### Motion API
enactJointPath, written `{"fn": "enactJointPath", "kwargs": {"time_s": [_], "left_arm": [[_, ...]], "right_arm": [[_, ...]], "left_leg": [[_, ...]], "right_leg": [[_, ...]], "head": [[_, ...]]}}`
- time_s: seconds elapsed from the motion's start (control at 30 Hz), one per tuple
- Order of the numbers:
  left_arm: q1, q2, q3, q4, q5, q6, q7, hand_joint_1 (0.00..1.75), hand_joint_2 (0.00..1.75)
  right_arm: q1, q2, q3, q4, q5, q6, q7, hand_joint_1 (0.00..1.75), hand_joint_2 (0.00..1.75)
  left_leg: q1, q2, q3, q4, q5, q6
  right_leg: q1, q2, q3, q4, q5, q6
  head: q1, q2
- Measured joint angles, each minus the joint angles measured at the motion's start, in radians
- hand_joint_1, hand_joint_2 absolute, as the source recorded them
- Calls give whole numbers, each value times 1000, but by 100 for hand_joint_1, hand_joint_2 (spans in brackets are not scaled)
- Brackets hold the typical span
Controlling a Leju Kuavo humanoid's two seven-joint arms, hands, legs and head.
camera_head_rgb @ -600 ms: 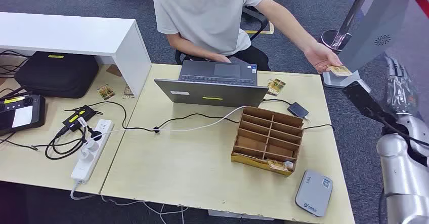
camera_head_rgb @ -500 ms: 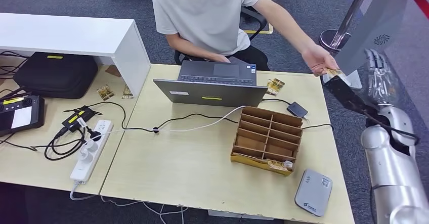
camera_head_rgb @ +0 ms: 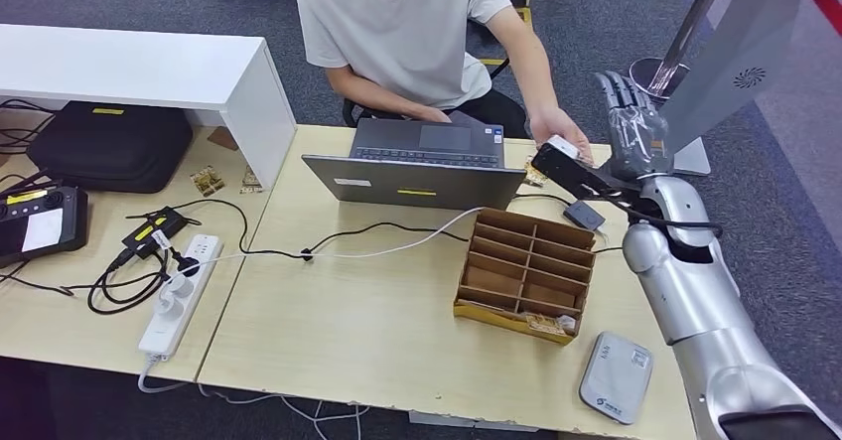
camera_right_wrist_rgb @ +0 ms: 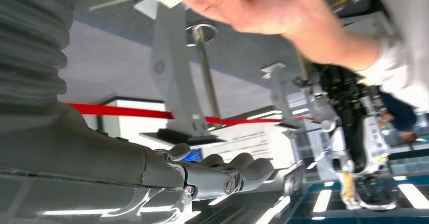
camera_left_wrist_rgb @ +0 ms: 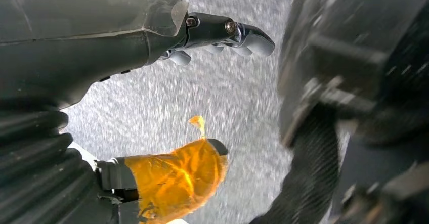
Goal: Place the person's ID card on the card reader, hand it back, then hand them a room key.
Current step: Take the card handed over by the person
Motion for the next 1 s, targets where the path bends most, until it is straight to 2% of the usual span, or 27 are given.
{"fn": "enactJointPath", "kwargs": {"time_s": [0.13,0.7,0.73,0.83,0.87,1.0], "left_arm": [[3,7,0,-2,10,-49,-6,0,0],[5,13,0,-5,13,-55,-6,0,0],[5,14,0,-5,13,-56,-6,0,0],[5,14,0,-5,13,-58,-6,0,0],[5,14,0,-5,13,-59,-6,0,0],[6,14,0,-5,13,-62,-12,0,0]], "right_arm": [[-14,21,33,15,-12,0,-2,0,175],[-21,39,65,24,-21,1,-4,0,175],[-21,40,67,24,-22,1,-4,7,175],[-20,41,68,24,-28,3,-3,138,175],[-20,41,68,24,-31,4,-4,175,175],[-17,41,68,24,-57,15,-17,175,175]], "left_leg": [[0,-1,0,0,0,0],[0,-1,0,0,1,-1],[0,-1,0,0,1,-1],[0,-1,0,0,1,-1],[0,-1,0,0,1,-1],[0,-1,0,0,1,-1]], "right_leg": [[0,-2,0,0,0,0],[0,-2,0,0,0,0],[0,-2,0,0,0,0],[0,-2,0,0,0,0],[0,-2,0,0,0,0],[0,-2,0,0,0,0]], "head": [[0,0],[0,0],[0,0],[0,0],[0,0],[0,0]]}}
